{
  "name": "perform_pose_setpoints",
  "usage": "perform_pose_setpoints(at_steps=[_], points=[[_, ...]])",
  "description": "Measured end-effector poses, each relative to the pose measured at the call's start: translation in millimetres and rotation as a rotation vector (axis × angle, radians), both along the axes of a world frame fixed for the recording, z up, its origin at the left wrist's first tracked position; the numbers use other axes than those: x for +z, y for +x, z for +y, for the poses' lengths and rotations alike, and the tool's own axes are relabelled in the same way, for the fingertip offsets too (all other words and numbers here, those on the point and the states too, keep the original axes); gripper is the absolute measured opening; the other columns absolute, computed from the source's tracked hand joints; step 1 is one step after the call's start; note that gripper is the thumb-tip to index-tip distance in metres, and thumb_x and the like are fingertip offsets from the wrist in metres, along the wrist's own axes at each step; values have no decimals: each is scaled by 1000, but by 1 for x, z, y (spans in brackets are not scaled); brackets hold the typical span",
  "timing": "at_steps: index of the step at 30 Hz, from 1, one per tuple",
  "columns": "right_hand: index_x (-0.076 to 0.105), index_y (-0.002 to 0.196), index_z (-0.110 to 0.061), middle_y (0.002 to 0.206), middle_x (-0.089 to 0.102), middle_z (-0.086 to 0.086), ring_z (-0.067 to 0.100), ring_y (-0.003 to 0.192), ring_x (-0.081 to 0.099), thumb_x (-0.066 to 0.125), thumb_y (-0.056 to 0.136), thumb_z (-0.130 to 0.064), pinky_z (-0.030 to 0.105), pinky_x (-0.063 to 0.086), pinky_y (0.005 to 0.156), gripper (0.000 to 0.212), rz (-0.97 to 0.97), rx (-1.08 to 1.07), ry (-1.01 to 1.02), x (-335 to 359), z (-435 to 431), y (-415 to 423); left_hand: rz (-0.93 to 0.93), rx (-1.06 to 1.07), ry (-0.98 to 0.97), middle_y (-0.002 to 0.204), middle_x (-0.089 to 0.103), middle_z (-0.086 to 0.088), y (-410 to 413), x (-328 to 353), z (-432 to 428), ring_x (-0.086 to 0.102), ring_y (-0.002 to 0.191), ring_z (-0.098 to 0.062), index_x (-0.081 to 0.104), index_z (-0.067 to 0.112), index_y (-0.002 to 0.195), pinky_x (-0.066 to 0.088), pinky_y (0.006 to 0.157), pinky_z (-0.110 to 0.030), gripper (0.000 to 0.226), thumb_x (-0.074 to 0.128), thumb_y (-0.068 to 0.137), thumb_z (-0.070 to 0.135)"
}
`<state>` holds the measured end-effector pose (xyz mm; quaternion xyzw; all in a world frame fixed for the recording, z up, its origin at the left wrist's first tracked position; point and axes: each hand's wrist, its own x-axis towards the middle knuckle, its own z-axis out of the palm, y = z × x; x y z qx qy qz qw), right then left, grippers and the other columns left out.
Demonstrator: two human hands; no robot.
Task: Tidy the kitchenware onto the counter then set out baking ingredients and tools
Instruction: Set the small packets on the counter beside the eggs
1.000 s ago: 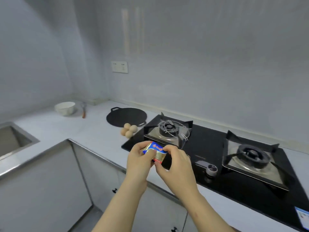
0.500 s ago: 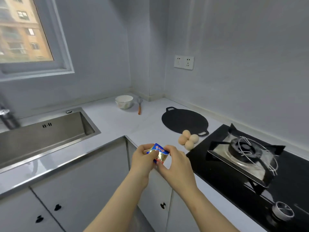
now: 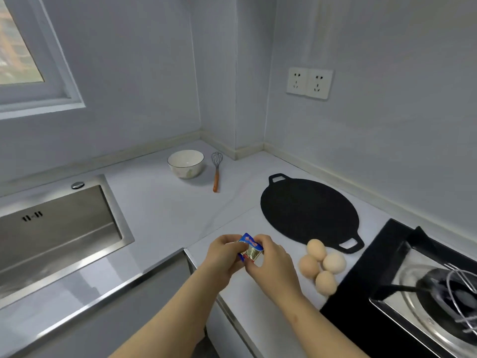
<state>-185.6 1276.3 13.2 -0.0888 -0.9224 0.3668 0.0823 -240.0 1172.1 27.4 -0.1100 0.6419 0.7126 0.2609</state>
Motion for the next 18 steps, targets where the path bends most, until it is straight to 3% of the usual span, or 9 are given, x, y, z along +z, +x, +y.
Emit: perform_pose_setpoints(at_steps=[5, 8, 11, 14, 18], points=[[47, 122, -21, 112, 60, -2, 17, 103, 57, 59, 87, -34, 32, 51, 87, 40, -113, -105, -27, -18, 12, -41, -36, -129, -80, 107, 65, -23, -51, -23, 16, 67, 83, -25, 55, 0, 111, 57, 69, -29, 23, 57, 88, 0], [50, 114, -20, 105, 63, -1, 18, 95, 60, 57, 86, -34, 33, 53, 80, 32, -162, -217, -46, -29, 12, -65, -22, -261, -130, 104, 64, -22, -85, -34, 22, 66, 85, -26, 55, 1, 109, 57, 65, -27, 22, 58, 87, 0], [53, 104, -19, 97, 64, -2, 19, 88, 59, 56, 83, -32, 37, 52, 75, 25, -195, -332, -78, -37, 8, -84, -14, -366, -138, 94, 64, -18, -112, -39, 19, 64, 75, -22, 57, 1, 102, 56, 59, -25, 16, 59, 86, 0], [55, 99, -18, 92, 65, -3, 19, 84, 60, 58, 83, -31, 28, 47, 67, 21, -207, -420, -102, -40, 1, -102, -27, -426, -150, 95, 65, -19, -138, -43, 12, 65, 74, -22, 57, 4, 95, 56, 58, -25, 11, 62, 85, 0], [57, 93, -19, 85, 65, -4, 17, 78, 59, 59, 82, -36, 22, 44, 60, 21, -204, -488, -74, -46, -11, -117, 15, -478, -187, 99, 64, -19, -166, -50, 0, 66, 80, -25, 58, 4, 92, 59, 72, -31, 10, 61, 85, -2]])
